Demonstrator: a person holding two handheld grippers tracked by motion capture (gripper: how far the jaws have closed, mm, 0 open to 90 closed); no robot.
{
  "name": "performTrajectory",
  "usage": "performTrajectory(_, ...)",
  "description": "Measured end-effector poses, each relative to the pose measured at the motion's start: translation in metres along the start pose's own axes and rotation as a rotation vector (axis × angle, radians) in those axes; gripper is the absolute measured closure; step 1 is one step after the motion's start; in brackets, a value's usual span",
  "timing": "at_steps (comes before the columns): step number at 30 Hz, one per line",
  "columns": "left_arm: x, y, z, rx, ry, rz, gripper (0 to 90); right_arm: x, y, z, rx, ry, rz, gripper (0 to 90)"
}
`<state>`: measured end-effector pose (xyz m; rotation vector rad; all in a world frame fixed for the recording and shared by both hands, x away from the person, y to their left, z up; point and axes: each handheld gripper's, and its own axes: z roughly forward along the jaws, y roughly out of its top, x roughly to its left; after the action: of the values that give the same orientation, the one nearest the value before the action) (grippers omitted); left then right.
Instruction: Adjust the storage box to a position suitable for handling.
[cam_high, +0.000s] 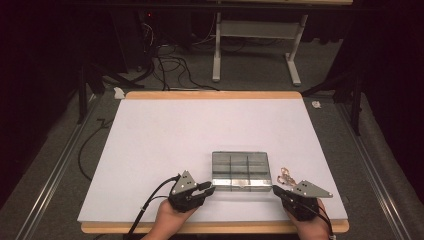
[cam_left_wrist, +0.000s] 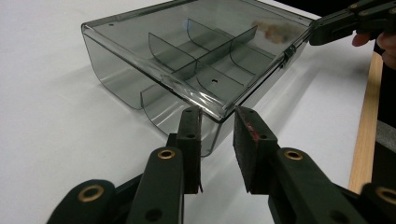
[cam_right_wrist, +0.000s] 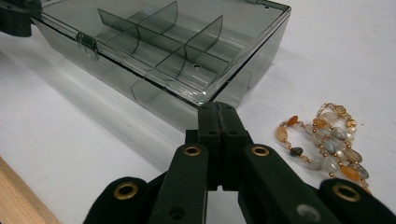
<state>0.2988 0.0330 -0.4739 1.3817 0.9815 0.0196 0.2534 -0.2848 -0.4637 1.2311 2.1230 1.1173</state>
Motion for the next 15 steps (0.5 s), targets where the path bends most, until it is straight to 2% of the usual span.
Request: performTrajectory(15,0.0001,-0.0012,0.0005,-0.007,0.010,-0.001,75.1,-0.0003,-0.0001,0.0004,0.000,0.003,0.003,90.0)
